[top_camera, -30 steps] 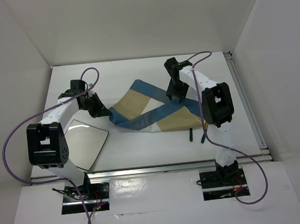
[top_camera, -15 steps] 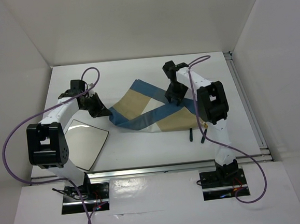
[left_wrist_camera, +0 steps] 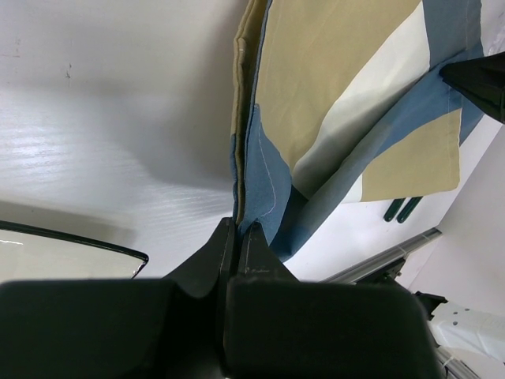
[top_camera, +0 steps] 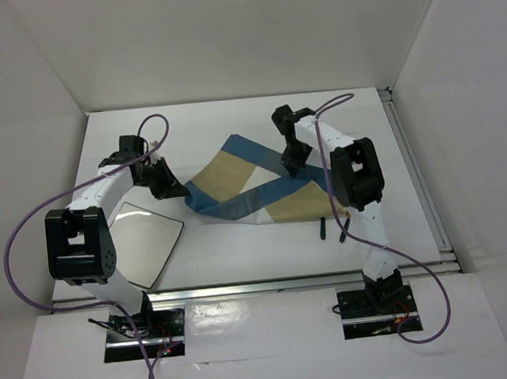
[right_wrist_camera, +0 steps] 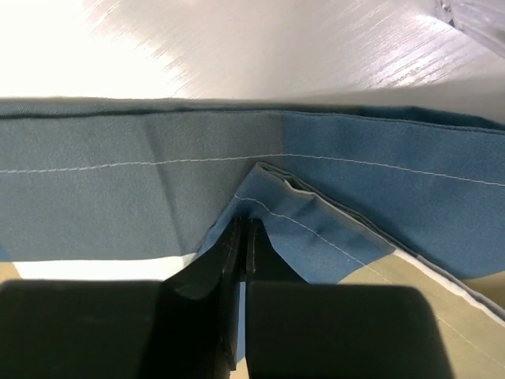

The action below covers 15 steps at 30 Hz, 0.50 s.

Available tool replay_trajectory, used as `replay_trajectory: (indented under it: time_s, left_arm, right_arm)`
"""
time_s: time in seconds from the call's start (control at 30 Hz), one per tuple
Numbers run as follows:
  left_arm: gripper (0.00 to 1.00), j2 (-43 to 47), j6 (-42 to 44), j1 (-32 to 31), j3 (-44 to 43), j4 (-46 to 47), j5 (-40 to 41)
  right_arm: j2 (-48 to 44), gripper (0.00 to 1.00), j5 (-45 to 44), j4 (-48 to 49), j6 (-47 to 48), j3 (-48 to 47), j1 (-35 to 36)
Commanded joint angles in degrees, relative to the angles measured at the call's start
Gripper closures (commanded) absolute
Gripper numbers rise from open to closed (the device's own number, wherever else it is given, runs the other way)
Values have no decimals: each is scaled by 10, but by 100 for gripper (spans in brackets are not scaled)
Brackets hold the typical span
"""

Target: Set the dinner table for one person

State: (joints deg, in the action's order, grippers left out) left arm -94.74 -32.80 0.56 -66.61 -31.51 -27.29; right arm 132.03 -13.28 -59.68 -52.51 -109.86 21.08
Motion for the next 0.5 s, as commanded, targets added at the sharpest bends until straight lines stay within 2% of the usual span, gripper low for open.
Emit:
replay_trajectory:
  time_s: [0.0,0.27,0.47]
  left_arm:
    - [100,0,16,0,-5,-1,-7]
    - [100,5,11,0,-45,-13,8]
    - [100,0,-8,0,-90,-13,3]
  right_arm:
    - [-49,100,-22,4,3,2,7]
    - [-120,100,-35,53,51,2,18]
    - [-141,100,-22,83,76,-33,18]
